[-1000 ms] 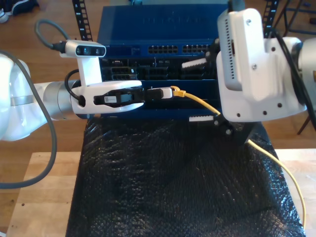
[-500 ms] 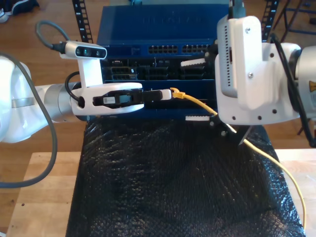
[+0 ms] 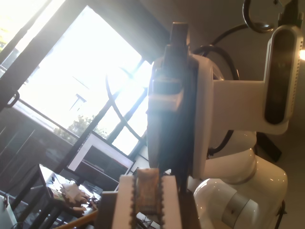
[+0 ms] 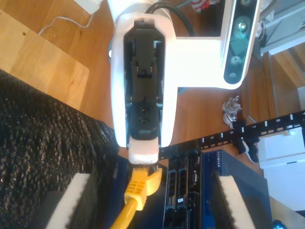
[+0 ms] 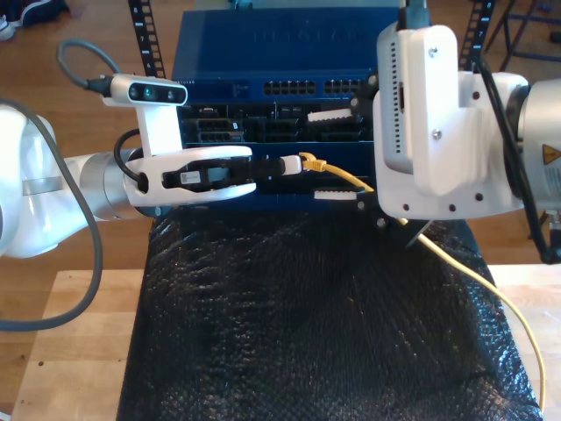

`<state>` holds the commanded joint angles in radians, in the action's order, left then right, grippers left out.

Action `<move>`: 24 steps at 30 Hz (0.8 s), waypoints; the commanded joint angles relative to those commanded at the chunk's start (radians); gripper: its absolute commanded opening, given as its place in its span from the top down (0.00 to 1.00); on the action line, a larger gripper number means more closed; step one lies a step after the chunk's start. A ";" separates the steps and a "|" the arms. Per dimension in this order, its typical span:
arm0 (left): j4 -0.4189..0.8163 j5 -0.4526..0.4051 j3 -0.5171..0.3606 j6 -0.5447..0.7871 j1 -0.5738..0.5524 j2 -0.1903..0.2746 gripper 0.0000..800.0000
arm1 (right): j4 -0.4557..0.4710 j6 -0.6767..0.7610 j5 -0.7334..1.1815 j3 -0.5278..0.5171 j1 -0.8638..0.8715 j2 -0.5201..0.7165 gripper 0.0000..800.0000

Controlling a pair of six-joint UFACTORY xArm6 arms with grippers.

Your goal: Grab the cable and plug it in

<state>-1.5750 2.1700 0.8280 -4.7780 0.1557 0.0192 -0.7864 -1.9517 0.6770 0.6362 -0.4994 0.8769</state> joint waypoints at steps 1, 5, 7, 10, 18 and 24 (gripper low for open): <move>0.000 0.005 0.000 0.000 0.000 0.000 0.97 | 0.000 0.002 0.000 0.000 0.000 0.000 0.32; -0.003 0.015 0.000 0.000 0.000 -0.002 0.97 | 0.000 0.002 0.000 -0.002 0.000 0.000 0.36; -0.008 0.017 0.000 0.000 0.000 -0.002 0.97 | 0.000 0.003 0.000 -0.002 0.000 0.000 0.42; -0.008 0.021 0.000 -0.009 0.000 -0.002 0.97 | 0.000 0.003 0.000 -0.002 0.000 0.000 0.43; -0.008 0.021 -0.006 -0.051 0.000 -0.005 0.96 | 0.000 0.003 0.002 -0.002 0.000 0.000 0.43; -0.011 0.025 -0.008 -0.097 0.002 -0.011 0.96 | 0.000 0.002 0.002 -0.003 -0.014 0.000 0.46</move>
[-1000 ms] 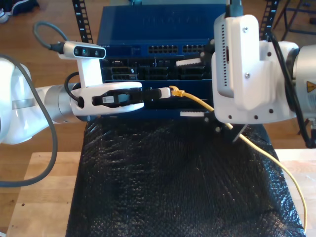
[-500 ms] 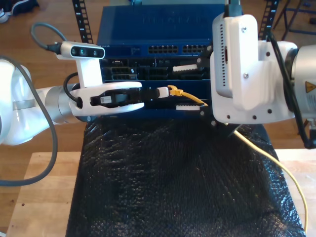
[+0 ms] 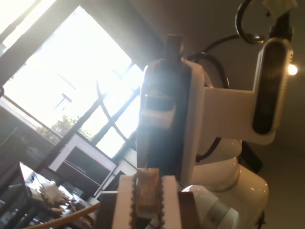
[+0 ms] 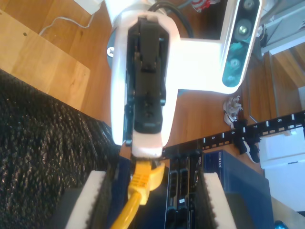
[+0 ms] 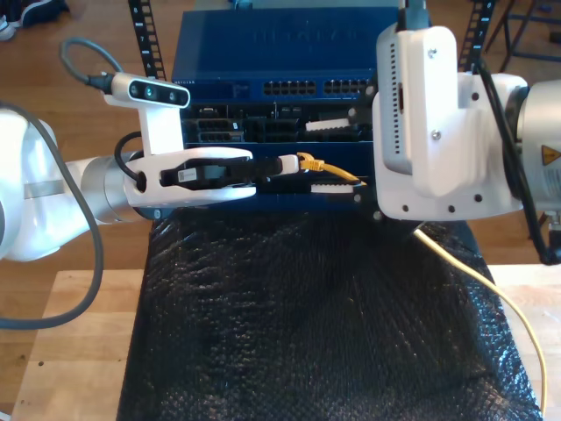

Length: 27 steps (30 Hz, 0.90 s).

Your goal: Grab the cable and plug it in

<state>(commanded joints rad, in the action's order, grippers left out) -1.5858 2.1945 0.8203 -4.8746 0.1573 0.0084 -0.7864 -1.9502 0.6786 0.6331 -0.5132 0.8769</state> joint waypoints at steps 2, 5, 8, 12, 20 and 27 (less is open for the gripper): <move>-0.002 0.006 0.002 0.000 0.000 -0.003 0.96 | 0.000 0.000 -0.002 -0.003 -0.002 0.000 0.48; -0.018 0.012 0.002 0.000 0.000 -0.003 0.96 | 0.000 0.000 -0.002 -0.005 -0.003 0.000 0.49; -0.023 0.021 0.002 0.000 0.003 -0.005 0.96 | 0.000 0.000 -0.002 -0.005 -0.003 0.000 0.49; -0.025 0.023 0.000 0.000 0.014 -0.011 0.92 | 0.000 0.000 -0.002 -0.005 -0.003 0.002 0.53; -0.023 0.023 -0.002 -0.003 0.012 -0.012 0.95 | -0.002 0.002 -0.002 -0.003 -0.005 0.003 0.57; -0.021 0.023 0.000 -0.002 0.012 -0.012 0.97 | -0.002 0.002 -0.002 -0.003 -0.012 0.003 0.58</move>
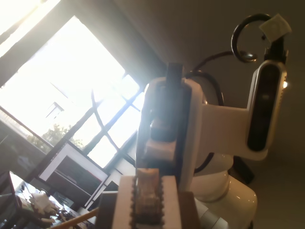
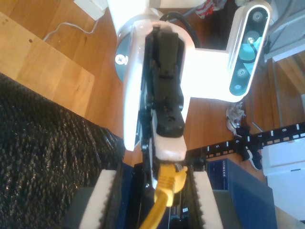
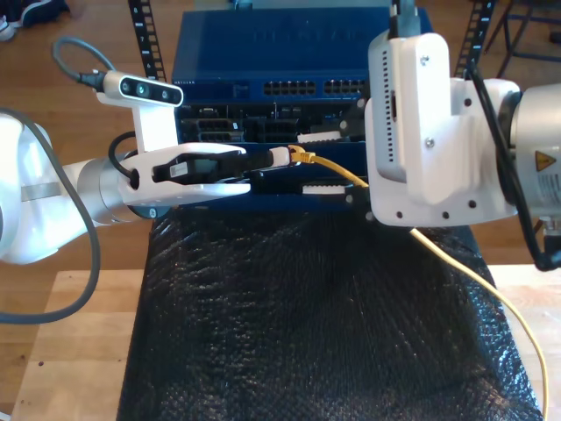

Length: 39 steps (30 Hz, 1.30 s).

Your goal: Grab the cable and plug it in

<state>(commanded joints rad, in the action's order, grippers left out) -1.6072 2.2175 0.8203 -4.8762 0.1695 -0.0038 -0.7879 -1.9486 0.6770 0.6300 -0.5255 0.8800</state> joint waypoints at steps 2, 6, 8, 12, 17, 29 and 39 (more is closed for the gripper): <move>0.000 0.000 -0.002 0.000 0.000 0.000 0.97 | 0.000 0.000 -0.002 0.000 0.000 0.000 0.59; 0.000 0.000 -0.003 0.000 0.000 0.000 0.97 | 0.000 0.000 -0.009 0.000 0.000 0.000 0.59; 0.000 0.000 -0.003 0.000 0.000 0.000 0.97 | 0.000 0.000 -0.020 0.000 0.000 0.000 0.59; 0.002 0.002 -0.005 0.000 0.000 0.000 0.97 | 0.000 0.000 -0.021 0.000 -0.002 0.000 0.60; 0.002 0.003 -0.005 0.000 0.000 0.000 0.97 | 0.000 0.000 -0.023 0.000 -0.003 0.000 0.62; 0.002 0.005 -0.005 0.000 0.000 0.000 0.97 | 0.000 0.000 -0.037 -0.002 -0.011 -0.002 0.68; 0.002 0.005 -0.005 -0.005 0.000 0.000 0.97 | 0.000 0.000 -0.037 -0.003 -0.011 -0.005 0.69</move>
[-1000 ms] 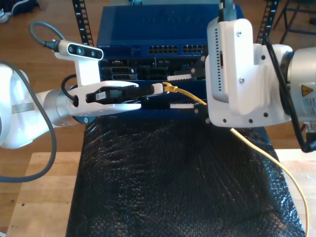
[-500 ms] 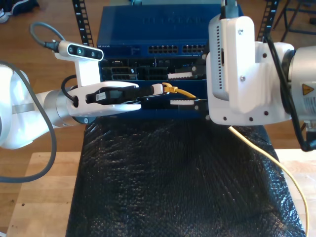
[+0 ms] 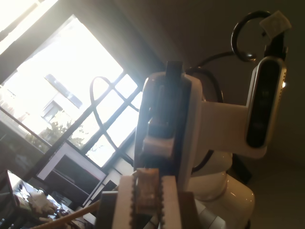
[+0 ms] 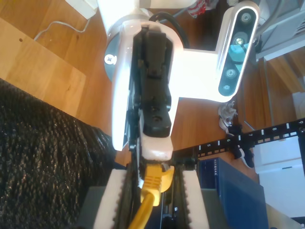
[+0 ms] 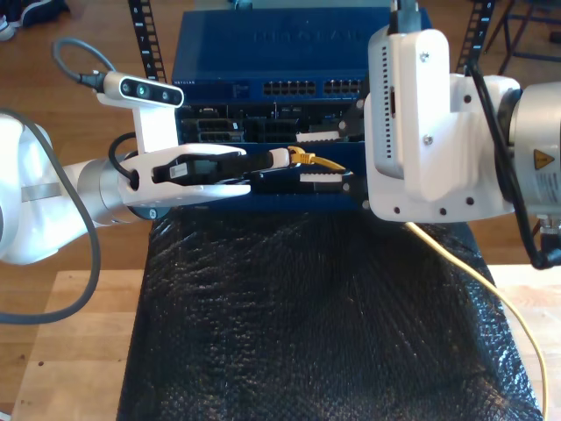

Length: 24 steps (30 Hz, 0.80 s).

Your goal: Grab the cable and plug it in

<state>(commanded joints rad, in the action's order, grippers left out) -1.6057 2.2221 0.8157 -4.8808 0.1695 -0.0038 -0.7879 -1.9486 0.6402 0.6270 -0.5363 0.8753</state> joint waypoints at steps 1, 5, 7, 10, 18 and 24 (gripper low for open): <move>0.000 0.000 0.000 0.000 0.000 0.000 0.97 | 0.000 0.000 0.000 0.000 0.000 0.000 0.69; 0.000 0.000 0.000 0.000 0.000 0.000 0.97 | 0.000 0.000 0.000 0.000 -0.012 -0.002 0.70; 0.000 0.000 0.000 0.000 0.000 0.000 0.97 | 0.000 0.000 0.000 0.000 -0.014 -0.002 0.71; 0.000 0.000 0.000 0.000 0.000 0.000 0.97 | 0.000 0.000 0.000 0.000 -0.015 -0.003 0.72; 0.000 0.000 0.002 0.000 0.000 0.000 0.97 | 0.000 0.000 -0.003 0.000 -0.017 -0.009 0.72; 0.000 0.002 0.002 0.000 0.000 0.002 0.97 | 0.000 0.000 -0.008 0.000 -0.017 -0.009 0.73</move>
<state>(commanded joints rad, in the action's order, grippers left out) -1.6057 2.2237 0.8172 -4.8808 0.1695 -0.0023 -0.7879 -1.9486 0.6325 0.6270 -0.5531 0.8661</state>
